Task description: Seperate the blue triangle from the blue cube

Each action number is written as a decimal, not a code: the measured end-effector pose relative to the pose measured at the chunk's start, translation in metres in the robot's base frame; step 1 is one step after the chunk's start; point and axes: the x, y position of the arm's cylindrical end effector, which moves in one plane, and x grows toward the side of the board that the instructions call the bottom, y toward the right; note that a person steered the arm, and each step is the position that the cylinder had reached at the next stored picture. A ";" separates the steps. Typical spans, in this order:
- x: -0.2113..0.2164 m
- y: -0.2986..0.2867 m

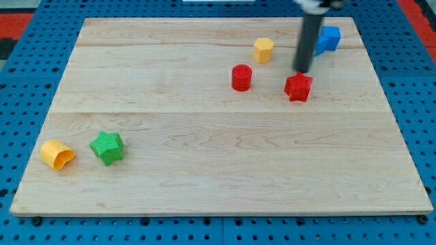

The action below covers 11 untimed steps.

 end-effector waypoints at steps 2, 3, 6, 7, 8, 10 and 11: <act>-0.021 -0.024; 0.027 -0.004; -0.083 0.088; -0.083 0.035; -0.076 0.029; 0.072 0.046; 0.084 0.042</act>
